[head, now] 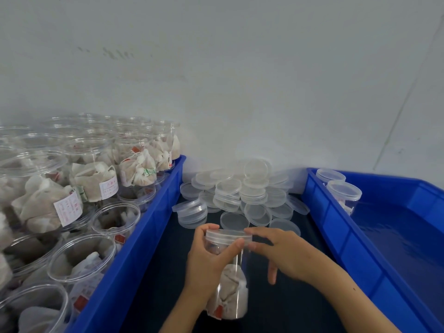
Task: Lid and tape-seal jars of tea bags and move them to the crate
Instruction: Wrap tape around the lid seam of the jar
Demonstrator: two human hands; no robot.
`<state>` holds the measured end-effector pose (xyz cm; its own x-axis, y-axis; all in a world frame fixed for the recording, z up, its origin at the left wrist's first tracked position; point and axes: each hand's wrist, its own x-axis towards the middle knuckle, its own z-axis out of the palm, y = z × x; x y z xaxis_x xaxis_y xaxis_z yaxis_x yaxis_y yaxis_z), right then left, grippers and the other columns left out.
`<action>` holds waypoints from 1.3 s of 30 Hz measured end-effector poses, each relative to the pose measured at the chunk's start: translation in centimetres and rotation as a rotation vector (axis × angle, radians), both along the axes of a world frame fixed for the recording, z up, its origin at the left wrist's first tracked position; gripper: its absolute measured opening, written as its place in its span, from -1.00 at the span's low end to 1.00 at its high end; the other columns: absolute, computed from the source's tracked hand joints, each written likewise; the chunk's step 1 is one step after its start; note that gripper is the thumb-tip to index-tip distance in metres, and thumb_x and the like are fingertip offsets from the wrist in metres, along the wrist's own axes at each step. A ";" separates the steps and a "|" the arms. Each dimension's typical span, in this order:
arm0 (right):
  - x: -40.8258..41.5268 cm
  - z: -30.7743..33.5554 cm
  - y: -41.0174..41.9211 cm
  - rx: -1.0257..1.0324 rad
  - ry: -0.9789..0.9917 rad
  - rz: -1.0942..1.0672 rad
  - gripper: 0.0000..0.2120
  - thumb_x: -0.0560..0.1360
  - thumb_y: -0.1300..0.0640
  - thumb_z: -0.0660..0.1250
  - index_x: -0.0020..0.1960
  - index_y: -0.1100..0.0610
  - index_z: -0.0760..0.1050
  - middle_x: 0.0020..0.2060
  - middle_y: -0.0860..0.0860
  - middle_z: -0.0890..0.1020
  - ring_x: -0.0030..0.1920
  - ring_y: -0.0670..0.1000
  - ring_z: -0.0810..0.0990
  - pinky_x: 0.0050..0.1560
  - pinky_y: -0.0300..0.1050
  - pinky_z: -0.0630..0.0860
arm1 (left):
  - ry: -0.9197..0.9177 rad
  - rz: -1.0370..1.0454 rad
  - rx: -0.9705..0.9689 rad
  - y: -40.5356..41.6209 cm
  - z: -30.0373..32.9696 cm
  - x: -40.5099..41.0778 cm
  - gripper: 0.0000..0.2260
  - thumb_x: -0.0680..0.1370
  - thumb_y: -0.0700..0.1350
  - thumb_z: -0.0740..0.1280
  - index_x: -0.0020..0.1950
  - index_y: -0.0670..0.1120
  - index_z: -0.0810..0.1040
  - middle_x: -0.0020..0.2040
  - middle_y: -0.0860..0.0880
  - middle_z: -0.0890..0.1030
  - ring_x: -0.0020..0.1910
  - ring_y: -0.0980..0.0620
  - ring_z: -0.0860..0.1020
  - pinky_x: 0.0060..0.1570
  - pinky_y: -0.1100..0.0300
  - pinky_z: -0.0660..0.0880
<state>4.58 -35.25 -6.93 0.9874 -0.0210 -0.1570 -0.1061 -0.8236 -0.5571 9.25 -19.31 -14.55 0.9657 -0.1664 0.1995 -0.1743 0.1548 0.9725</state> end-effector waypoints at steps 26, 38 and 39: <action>0.6 0.8 2.3 -0.426 -0.250 0.049 -0.70 0.62 -0.19 0.08 0.23 -0.17 0.49 -0.09 -0.10 0.65 -0.04 -0.01 0.59 0.02 -0.02 0.54 | 0.072 -0.463 -0.077 2.5 -1.4 4.3 -0.18 0.26 0.30 0.52 0.31 -0.18 0.38 0.07 -0.16 0.63 0.01 -0.12 0.62 -0.01 0.08 0.57; 0.3 1.6 3.5 -0.629 -0.204 0.083 -0.75 0.66 -0.03 0.09 0.17 -0.01 0.51 -0.05 -0.01 0.61 0.01 0.05 0.61 0.02 -0.05 0.56 | -0.070 -0.022 0.294 1.3 0.1 1.3 -0.43 0.21 0.49 0.32 0.13 0.32 0.34 -0.12 0.14 0.64 -0.17 0.21 0.63 -0.12 0.21 0.58; 0.2 1.7 3.7 -0.662 -0.211 0.105 -0.75 0.67 -0.02 0.09 0.20 0.00 0.49 -0.02 0.00 0.60 0.03 0.06 0.61 0.02 -0.05 0.55 | -0.056 0.036 0.289 1.0 0.1 1.0 -0.42 0.18 0.48 0.33 0.11 0.31 0.34 -0.13 0.14 0.65 -0.17 0.21 0.63 -0.11 0.21 0.59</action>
<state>4.75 -31.52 -5.25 0.9974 0.0513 0.0512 0.0480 -0.9968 0.0647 10.29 -18.32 -14.47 0.9608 -0.1897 0.2021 -0.2294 -0.1349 0.9639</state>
